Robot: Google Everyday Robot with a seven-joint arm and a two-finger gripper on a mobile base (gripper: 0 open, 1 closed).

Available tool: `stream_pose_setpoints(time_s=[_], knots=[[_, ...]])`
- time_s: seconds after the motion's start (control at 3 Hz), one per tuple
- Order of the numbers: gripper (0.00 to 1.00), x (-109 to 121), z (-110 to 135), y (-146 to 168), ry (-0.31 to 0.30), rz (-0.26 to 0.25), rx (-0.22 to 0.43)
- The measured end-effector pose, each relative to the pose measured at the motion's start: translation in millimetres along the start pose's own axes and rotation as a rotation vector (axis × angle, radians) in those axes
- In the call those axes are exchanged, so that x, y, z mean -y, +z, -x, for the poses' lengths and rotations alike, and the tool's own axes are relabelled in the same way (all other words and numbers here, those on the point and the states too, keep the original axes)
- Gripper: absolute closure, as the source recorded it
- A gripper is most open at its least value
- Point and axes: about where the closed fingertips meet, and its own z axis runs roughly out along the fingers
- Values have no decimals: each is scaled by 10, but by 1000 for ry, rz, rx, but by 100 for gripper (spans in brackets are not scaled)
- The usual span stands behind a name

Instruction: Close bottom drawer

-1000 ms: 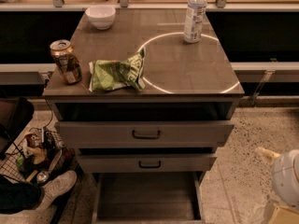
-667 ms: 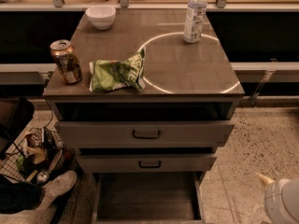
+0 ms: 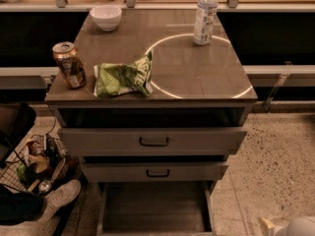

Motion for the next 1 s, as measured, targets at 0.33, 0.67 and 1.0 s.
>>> stream_pose_setpoints(time_s=[0.33, 0.67, 1.0], knots=[[0, -73, -34, 501, -16, 29, -8], [14, -130, -16, 803, -40, 59, -12], [38, -167, 55, 933, -67, 79, -27]])
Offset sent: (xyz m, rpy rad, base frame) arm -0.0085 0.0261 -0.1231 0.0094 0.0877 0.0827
